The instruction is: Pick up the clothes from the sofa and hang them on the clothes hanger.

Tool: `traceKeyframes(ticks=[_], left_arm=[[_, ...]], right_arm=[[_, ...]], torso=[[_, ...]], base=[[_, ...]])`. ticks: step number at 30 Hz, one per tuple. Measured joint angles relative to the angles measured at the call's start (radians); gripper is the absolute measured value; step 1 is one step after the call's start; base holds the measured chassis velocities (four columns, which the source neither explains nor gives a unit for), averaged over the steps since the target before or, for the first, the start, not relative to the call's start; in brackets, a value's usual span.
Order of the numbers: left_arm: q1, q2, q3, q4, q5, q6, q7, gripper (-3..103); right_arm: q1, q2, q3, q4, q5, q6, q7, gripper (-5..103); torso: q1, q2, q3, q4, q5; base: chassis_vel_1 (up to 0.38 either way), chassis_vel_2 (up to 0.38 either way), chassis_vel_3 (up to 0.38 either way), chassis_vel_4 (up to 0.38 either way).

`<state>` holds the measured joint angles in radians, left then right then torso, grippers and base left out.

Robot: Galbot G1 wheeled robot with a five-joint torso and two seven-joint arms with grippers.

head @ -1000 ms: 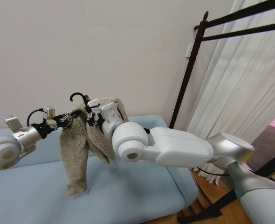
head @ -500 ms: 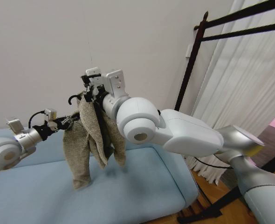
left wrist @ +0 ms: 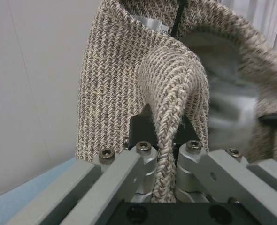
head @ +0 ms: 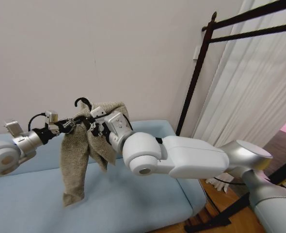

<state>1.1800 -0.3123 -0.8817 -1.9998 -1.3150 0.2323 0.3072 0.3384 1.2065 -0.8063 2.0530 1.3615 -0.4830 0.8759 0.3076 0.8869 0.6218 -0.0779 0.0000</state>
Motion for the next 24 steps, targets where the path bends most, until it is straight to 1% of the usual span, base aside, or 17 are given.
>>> traceKeyframes(ticks=[2,5,7,13,14,15,16,17,20,22,24], left_arm=[[-0.005,0.001,-0.001,-0.004,-0.005,-0.001,0.004,3],[-0.012,0.005,-0.004,-0.022,-0.020,-0.003,0.012,3],[-0.012,0.006,-0.005,-0.025,-0.024,-0.005,0.013,3],[-0.012,0.011,-0.012,-0.025,-0.032,-0.016,0.036,3],[-0.012,0.013,-0.013,-0.017,-0.033,-0.021,0.044,3],[-0.012,0.014,-0.013,-0.012,-0.033,-0.023,0.050,3],[-0.013,0.014,-0.013,-0.005,-0.033,-0.026,0.058,3],[-0.013,0.014,-0.013,-0.005,-0.033,-0.026,0.058,3],[-0.016,0.011,-0.010,0.034,-0.031,-0.047,0.099,3],[-0.026,0.000,0.004,0.063,-0.032,-0.068,0.122,3],[-0.034,-0.009,0.012,0.076,-0.035,-0.076,0.132,3]], right_arm=[[-0.003,0.011,-0.003,-0.020,-0.001,0.003,-0.002,0],[-0.010,0.059,0.007,-0.097,0.017,0.009,0.013,0],[-0.009,0.068,0.011,-0.110,0.017,0.010,0.013,0],[-0.004,0.057,0.007,-0.119,-0.008,0.001,0.006,0],[-0.004,0.049,0.007,-0.104,-0.005,-0.004,0.010,-2],[-0.004,0.045,0.007,-0.096,0.000,-0.007,0.013,-2],[-0.002,0.041,0.007,-0.088,0.007,-0.009,0.017,2],[-0.002,0.041,0.007,-0.088,0.007,-0.009,0.017,2],[0.016,0.021,0.018,-0.050,0.052,-0.010,0.044,19],[0.032,0.004,0.023,-0.035,0.075,-0.011,0.048,29],[0.040,-0.003,0.023,-0.032,0.079,-0.011,0.047,29]], torso=[[0.000,0.000,0.000,0.0000,0.0000],[0.000,0.000,0.000,0.0003,0.0000],[0.000,0.000,0.000,0.0003,0.0000],[0.000,0.000,0.000,0.0001,0.0000],[0.000,0.000,0.000,-0.0002,0.0001],[0.000,0.000,0.000,-0.0002,0.0000],[0.000,0.000,0.000,-0.0002,0.0000],[0.000,0.000,0.000,-0.0002,0.0000],[0.000,0.000,0.000,0.0001,0.0000],[0.000,0.000,0.000,0.0002,0.0000],[0.000,0.000,0.000,0.0001,0.0000]], base=[[0.000,0.000,0.000,0.000],[0.000,0.000,0.000,0.000],[0.000,0.000,0.000,0.000],[0.000,0.000,0.000,0.000],[0.000,0.000,0.000,0.000],[0.000,0.000,0.000,0.000],[0.000,0.000,0.000,0.000],[0.000,0.000,0.000,0.000],[0.000,0.000,0.000,0.000],[0.000,0.000,0.000,0.000],[0.000,0.000,0.000,0.000]])
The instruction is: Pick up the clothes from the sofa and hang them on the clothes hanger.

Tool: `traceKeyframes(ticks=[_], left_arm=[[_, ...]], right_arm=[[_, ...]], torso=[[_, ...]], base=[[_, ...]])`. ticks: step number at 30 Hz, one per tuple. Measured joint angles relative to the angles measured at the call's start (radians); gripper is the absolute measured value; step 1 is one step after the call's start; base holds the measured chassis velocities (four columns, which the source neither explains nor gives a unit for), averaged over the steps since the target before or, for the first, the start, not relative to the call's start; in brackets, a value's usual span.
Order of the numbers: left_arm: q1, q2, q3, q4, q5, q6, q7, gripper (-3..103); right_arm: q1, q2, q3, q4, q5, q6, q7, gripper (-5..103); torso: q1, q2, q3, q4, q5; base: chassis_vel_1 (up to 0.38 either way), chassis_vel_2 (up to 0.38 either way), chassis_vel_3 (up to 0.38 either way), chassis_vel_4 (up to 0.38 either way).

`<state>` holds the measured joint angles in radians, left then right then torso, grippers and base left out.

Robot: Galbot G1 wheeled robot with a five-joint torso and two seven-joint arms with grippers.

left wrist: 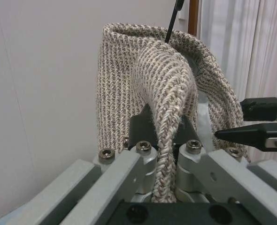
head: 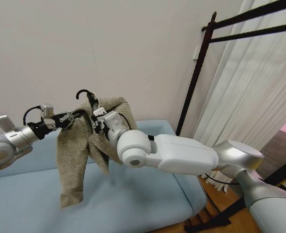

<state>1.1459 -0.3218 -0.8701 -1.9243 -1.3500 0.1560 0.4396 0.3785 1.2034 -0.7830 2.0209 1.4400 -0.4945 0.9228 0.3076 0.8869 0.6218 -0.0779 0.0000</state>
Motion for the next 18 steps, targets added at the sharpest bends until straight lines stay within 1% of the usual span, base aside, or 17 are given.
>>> traceKeyframes(ticks=[2,3,6,7,8,9,12,13,15,16,17,18], left_arm=[[-0.006,-0.018,0.009,0.022,-0.007,-0.021,0.020,3],[-0.006,-0.018,0.009,0.022,-0.007,-0.021,0.020,3],[-0.004,-0.037,0.011,0.052,-0.009,-0.043,0.054,3],[-0.004,-0.041,0.011,0.060,-0.009,-0.048,0.065,3],[-0.004,-0.046,0.011,0.067,-0.009,-0.052,0.074,3],[-0.004,-0.046,0.011,0.067,-0.009,-0.052,0.074,3],[-0.012,-0.056,0.011,0.081,-0.010,-0.063,0.085,3],[-0.012,-0.056,0.011,0.081,-0.010,-0.063,0.085,3],[-0.013,-0.061,0.012,0.083,-0.010,-0.065,0.089,3],[-0.013,-0.061,0.012,0.083,-0.010,-0.065,0.091,3],[-0.013,-0.062,0.011,0.083,-0.009,-0.065,0.093,3],[-0.013,-0.062,0.011,0.083,-0.009,-0.065,0.093,3]], right_arm=[[0.013,-0.014,0.002,0.009,0.006,0.001,-0.002,40],[0.013,-0.014,0.002,0.009,0.006,0.001,-0.002,40],[0.027,-0.033,0.014,0.026,0.028,0.001,-0.002,56],[0.031,-0.036,0.017,0.030,0.035,0.001,-0.002,56],[0.035,-0.039,0.018,0.033,0.042,0.001,-0.002,61],[0.035,-0.039,0.018,0.033,0.042,0.001,-0.002,61],[0.045,-0.050,0.025,0.041,0.056,0.001,-0.002,78],[0.045,-0.050,0.025,0.041,0.056,0.001,-0.002,78],[0.049,-0.074,0.036,0.034,0.065,0.003,-0.013,89],[0.053,-0.088,0.042,0.026,0.064,0.003,-0.028,89],[0.057,-0.102,0.048,0.015,0.064,0.003,-0.048,94],[0.057,-0.102,0.048,0.015,0.064,0.003,-0.048,94]], torso=[[0.000,0.000,0.000,-0.0001,0.0000],[0.000,0.000,0.000,-0.0001,0.0000],[0.000,0.000,0.000,-0.0001,0.0001],[0.000,0.000,0.000,-0.0001,0.0000],[0.000,0.000,0.000,0.0000,0.0000],[0.000,0.000,0.000,0.0000,0.0000],[0.000,0.000,0.000,0.0001,0.0000],[0.000,0.000,0.000,0.0001,0.0000],[0.000,0.000,0.000,0.0001,0.0000],[0.000,0.000,0.000,0.0001,0.0000],[0.000,0.000,0.000,-0.0001,0.0000],[0.000,0.000,0.000,-0.0001,0.0000]], base=[[0.000,0.000,0.000,0.000],[0.000,0.000,0.000,0.000],[0.000,0.000,0.000,0.000],[0.000,0.000,0.000,0.000],[0.000,0.000,0.000,0.000],[0.000,0.000,0.000,0.000],[0.000,0.000,0.000,0.000],[0.000,0.000,0.000,0.000],[0.000,0.000,0.000,0.000],[0.000,0.000,0.000,0.000],[0.000,0.000,0.000,0.000],[0.000,0.000,0.000,0.000]])
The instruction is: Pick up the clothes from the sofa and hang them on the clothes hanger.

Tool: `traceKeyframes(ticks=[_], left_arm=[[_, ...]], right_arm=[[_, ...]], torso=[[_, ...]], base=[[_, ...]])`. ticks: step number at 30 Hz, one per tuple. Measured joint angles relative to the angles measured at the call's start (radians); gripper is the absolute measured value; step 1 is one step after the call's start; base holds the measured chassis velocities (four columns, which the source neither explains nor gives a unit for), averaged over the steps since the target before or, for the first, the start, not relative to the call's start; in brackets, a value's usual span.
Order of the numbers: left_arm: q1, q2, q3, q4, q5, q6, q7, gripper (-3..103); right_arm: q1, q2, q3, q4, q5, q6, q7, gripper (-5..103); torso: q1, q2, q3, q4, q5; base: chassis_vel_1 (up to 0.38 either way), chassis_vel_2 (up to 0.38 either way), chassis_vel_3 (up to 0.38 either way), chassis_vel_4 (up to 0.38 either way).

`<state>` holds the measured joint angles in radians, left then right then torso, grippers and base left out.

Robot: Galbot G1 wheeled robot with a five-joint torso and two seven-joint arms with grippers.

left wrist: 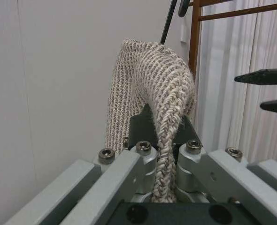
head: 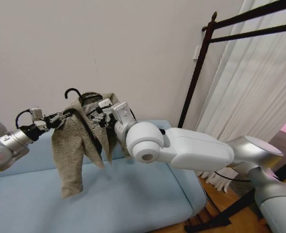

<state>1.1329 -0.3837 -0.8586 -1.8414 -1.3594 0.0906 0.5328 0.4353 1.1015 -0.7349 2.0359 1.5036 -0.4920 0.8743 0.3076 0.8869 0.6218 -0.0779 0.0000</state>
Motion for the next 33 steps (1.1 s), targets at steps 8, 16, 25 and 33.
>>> traceKeyframes(ticks=[8,16,25,33], left_arm=[[0.003,0.002,-0.006,-0.022,0.009,0.001,0.017,3],[0.006,0.002,-0.006,-0.042,0.016,0.006,0.019,3],[0.009,0.001,-0.005,-0.064,0.023,0.014,0.012,3],[0.009,0.000,-0.002,-0.069,0.034,0.027,-0.002,3]], right_arm=[[-0.016,0.030,0.032,-0.133,0.010,0.018,-0.005,100],[-0.034,0.059,0.031,-0.241,-0.028,0.025,-0.017,84],[-0.041,0.069,0.030,-0.275,-0.066,0.034,-0.021,46],[-0.035,0.048,0.027,-0.208,-0.063,0.020,-0.019,19]], torso=[[0.000,0.000,0.000,0.0004,0.0000],[0.000,0.000,0.000,-0.0001,0.0001],[0.000,0.000,0.000,0.0000,0.0000],[0.000,0.000,0.000,0.0001,0.0000]], base=[[0.000,0.000,0.000,0.000],[0.000,0.000,0.000,0.000],[0.000,0.000,0.000,0.000],[0.000,0.000,0.000,0.000]])
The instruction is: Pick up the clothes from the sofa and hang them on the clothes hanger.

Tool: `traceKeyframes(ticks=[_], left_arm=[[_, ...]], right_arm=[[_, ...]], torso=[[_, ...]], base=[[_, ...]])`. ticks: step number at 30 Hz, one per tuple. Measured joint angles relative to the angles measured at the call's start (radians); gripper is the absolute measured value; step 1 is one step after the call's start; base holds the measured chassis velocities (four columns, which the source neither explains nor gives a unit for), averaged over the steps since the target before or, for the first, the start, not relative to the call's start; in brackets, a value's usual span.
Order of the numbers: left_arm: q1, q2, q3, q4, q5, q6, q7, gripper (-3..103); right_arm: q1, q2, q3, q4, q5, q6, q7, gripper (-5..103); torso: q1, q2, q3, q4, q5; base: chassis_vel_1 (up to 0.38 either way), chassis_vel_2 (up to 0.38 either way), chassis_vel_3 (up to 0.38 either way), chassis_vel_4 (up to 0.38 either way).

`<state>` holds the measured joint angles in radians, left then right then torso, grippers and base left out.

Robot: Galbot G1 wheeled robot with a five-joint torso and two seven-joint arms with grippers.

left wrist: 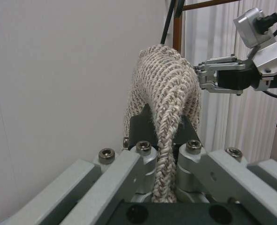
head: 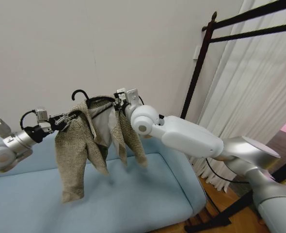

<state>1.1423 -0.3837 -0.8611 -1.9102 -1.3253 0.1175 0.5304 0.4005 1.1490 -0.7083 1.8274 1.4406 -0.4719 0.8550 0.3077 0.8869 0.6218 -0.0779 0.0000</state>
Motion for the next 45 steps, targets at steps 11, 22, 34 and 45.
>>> traceKeyframes(ticks=[11,22,34,45], left_arm=[[0.003,0.000,0.001,-0.001,0.005,0.007,0.000,3],[-0.008,-0.012,0.031,-0.007,0.028,0.015,-0.024,3],[-0.019,-0.015,0.035,-0.023,0.029,0.021,-0.050,3],[-0.013,-0.025,0.033,-0.038,0.032,0.025,-0.053,3]], right_arm=[[-0.006,-0.002,0.001,-0.028,-0.020,-0.003,-0.011,1],[0.066,0.022,0.044,0.080,0.025,-0.034,0.025,1],[0.052,0.036,-0.040,0.168,0.075,-0.042,0.075,1],[0.050,0.069,-0.019,0.097,0.086,-0.030,0.078,1]], torso=[[0.000,0.000,0.000,0.0000,0.0000],[0.000,0.000,0.000,-0.0001,-0.0002],[0.000,0.000,0.000,0.0000,-0.0002],[0.000,0.000,0.000,0.0000,0.0000]], base=[[0.000,0.000,0.000,0.000],[0.000,0.000,0.000,0.000],[0.000,0.000,0.000,0.000],[0.000,0.000,0.000,0.000]])
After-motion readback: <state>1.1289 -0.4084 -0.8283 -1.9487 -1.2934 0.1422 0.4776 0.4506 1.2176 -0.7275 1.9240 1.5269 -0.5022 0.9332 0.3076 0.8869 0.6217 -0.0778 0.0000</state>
